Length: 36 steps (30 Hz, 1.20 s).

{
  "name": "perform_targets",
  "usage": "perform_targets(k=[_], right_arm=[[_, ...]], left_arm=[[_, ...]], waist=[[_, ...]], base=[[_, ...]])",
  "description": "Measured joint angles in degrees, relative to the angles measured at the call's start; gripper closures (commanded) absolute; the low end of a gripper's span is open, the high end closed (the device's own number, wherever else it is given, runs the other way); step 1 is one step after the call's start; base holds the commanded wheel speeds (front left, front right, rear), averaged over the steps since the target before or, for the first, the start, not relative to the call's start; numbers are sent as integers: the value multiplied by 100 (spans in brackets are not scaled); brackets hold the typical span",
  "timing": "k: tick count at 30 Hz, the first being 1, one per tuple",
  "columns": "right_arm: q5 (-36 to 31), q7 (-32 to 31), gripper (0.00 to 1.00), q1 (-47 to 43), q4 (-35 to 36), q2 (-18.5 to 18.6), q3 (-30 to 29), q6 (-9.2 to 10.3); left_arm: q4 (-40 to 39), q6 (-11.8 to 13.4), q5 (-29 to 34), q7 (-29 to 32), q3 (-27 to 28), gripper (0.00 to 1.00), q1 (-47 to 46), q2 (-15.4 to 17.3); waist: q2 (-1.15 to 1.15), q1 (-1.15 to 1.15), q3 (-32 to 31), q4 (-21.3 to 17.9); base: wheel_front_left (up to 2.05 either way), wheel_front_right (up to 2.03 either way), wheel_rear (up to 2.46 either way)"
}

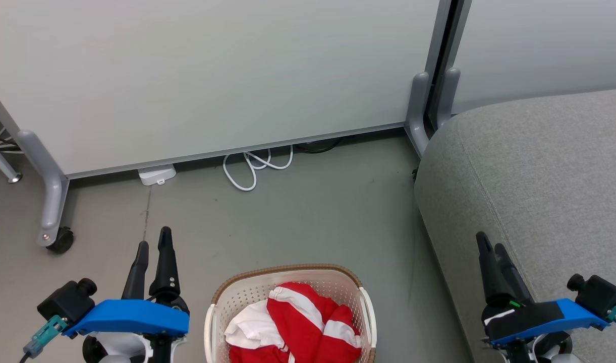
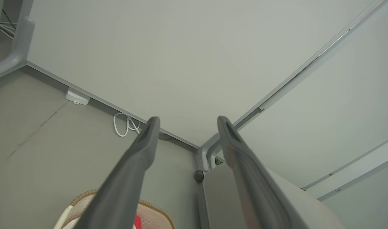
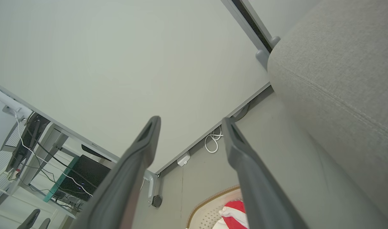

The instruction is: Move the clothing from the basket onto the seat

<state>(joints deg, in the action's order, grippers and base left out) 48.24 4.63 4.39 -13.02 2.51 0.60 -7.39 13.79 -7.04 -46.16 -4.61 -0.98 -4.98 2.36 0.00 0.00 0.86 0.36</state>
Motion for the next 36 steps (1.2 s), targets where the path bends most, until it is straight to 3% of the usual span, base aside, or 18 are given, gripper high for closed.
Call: perform_targets(k=[36], right_arm=[[-2425, 565, 0, 55, -94, 10, 292, -1]], left_arm=[[322, 25, 2330, -566, -291, 0, -127, 23]], waist=[[0, 0, 6, 110]], base=[[0, 0, 0]])
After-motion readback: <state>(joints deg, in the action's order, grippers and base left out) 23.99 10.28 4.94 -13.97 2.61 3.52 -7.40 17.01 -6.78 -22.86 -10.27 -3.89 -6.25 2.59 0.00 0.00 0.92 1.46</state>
